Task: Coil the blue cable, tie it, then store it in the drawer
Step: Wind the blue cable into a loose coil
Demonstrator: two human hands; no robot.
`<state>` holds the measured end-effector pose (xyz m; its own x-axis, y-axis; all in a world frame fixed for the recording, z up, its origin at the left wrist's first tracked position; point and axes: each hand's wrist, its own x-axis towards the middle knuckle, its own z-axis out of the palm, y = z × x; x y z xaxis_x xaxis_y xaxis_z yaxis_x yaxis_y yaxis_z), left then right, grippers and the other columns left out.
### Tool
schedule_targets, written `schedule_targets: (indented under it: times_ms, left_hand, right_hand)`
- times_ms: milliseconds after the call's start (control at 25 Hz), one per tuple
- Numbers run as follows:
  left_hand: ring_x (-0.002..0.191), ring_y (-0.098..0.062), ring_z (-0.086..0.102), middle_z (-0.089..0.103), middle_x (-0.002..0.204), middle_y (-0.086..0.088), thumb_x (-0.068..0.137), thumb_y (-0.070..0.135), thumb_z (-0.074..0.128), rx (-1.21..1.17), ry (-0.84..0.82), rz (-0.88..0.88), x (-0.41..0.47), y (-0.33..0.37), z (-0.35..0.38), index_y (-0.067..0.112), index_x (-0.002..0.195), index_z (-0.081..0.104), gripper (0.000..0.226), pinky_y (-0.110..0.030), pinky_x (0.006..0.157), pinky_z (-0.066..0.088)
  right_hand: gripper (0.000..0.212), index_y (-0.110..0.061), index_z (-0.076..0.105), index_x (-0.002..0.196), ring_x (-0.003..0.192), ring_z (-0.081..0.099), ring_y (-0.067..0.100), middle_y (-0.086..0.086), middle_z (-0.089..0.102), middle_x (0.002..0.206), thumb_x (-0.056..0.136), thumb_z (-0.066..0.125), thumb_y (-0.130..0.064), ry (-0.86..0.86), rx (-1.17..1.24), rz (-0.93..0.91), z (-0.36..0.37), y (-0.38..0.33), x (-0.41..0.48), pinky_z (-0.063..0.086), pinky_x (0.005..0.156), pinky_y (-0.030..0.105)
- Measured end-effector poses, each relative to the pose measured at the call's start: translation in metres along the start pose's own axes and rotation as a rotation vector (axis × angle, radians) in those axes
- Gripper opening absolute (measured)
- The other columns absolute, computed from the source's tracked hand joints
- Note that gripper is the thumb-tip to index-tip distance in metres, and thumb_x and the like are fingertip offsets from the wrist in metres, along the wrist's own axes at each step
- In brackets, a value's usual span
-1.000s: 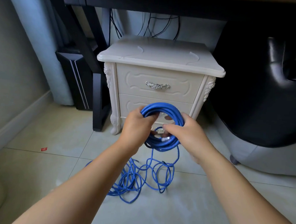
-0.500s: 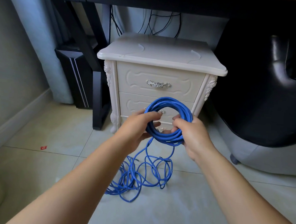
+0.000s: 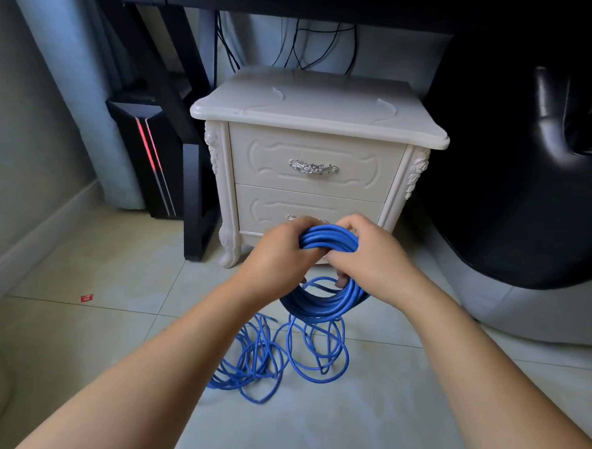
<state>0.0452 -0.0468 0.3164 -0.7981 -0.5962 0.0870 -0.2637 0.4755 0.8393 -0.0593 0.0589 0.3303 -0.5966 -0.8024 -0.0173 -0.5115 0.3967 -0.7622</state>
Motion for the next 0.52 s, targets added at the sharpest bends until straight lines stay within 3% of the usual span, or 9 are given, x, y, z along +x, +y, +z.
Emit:
schedule_targets:
  times_ms: [160,280,360,440,520]
  left_hand:
    - [0.046,-0.013,0.052,0.051,0.057,0.006,0.093,0.013,0.056,-0.188,0.156,-0.075,0.004,0.000,0.004,0.016,0.096,0.064,0.009,-0.014,0.043,0.040]
    - [0.040,-0.007,0.046,0.046,0.048,0.012,0.095,0.017,0.057,-0.390,0.257,-0.159,0.007,-0.003,0.007,0.015,0.094,0.064,0.008,-0.026,0.054,0.047]
    - [0.043,-0.008,0.041,0.042,0.048,0.012,0.095,0.018,0.058,-0.572,0.334,-0.230,0.011,-0.004,0.007,0.014,0.092,0.062,0.007,-0.032,0.057,0.047]
    - [0.048,-0.011,0.038,0.038,0.056,0.006,0.095,0.016,0.057,-0.725,0.382,-0.283,0.013,-0.003,0.005,0.012,0.094,0.059,0.005,-0.029,0.053,0.047]
    - [0.049,-0.011,0.037,0.037,0.060,0.003,0.096,0.015,0.056,-0.793,0.406,-0.303,0.013,-0.001,0.003,0.010,0.096,0.060,0.006,-0.024,0.049,0.046]
  right_hand:
    - [0.031,-0.021,0.057,0.109,0.064,0.070,0.011,0.002,0.072,0.077,0.082,0.071,-0.017,0.074,0.408,0.064,0.004,0.007,0.001,0.053,0.061,0.023]
    - [0.016,-0.018,0.066,0.092,0.078,0.072,0.019,0.006,0.075,0.083,0.081,0.075,-0.026,0.031,0.599,0.111,0.012,0.014,0.001,0.055,0.078,0.035]
    - [0.025,-0.017,0.066,0.087,0.089,0.071,0.026,0.009,0.075,0.089,0.077,0.076,-0.037,-0.016,0.695,0.121,0.020,0.015,-0.001,0.054,0.093,0.046]
    - [0.043,-0.018,0.062,0.088,0.092,0.069,0.024,0.010,0.071,0.091,0.068,0.074,-0.054,0.038,0.592,0.073,0.025,0.012,-0.002,0.053,0.094,0.044]
    - [0.047,-0.018,0.060,0.091,0.081,0.062,0.023,0.011,0.063,0.084,0.070,0.072,-0.059,0.120,0.438,0.030,0.023,0.008,-0.002,0.053,0.081,0.037]
